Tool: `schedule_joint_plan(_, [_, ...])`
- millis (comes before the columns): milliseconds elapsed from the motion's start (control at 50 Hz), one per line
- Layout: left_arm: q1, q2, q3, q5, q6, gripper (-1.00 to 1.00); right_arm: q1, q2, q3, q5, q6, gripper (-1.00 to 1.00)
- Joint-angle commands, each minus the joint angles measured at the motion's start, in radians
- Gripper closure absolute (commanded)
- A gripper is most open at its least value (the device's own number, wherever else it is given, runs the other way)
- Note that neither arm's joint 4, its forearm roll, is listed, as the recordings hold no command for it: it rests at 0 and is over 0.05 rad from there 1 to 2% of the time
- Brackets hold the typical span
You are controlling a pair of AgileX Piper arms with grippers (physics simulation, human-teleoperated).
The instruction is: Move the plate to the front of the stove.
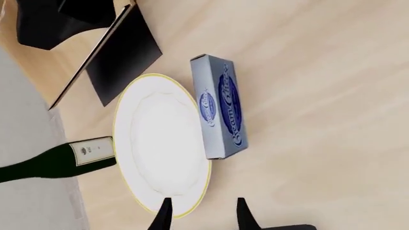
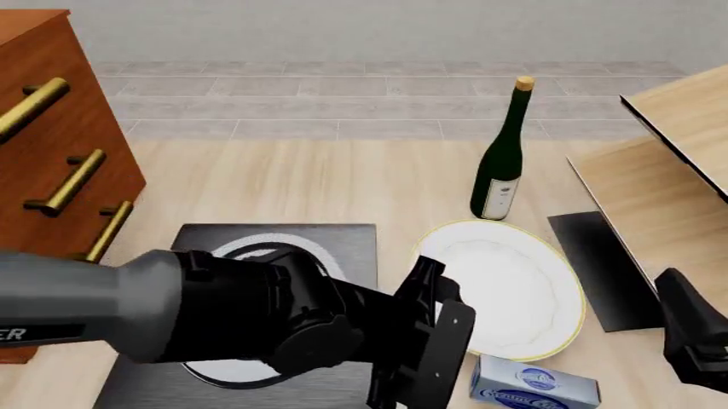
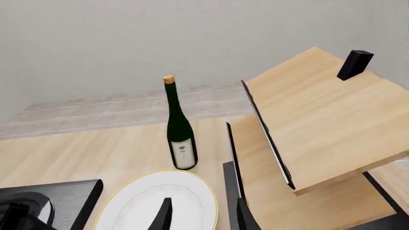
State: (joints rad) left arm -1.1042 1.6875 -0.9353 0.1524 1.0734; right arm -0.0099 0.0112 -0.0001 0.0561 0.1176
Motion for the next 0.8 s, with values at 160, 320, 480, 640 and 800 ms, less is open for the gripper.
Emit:
schedule_joint_plan(160, [0.010,0.057,-0.015,-0.030,0.004,-1.00,-0.006,-0.003,0.000,0.005,0.007,-1.00])
schedule_joint_plan(320, [0.012,0.085,-0.024,-0.045,0.005,-1.00,-0.016,-0.007,0.000,0.015,0.006,-1.00])
schedule_joint_plan(480, [0.017,0.113,-0.045,-0.049,-0.004,-1.00,-0.025,-0.007,0.000,0.020,0.006,-1.00])
schedule_joint_plan(640, [0.029,0.137,-0.032,-0.072,0.013,-1.00,-0.029,-0.007,0.000,0.022,0.010,-1.00])
schedule_joint_plan(800, [0.046,0.158,-0.016,-0.096,0.029,-1.00,-0.028,-0.006,0.000,0.022,0.012,-1.00])
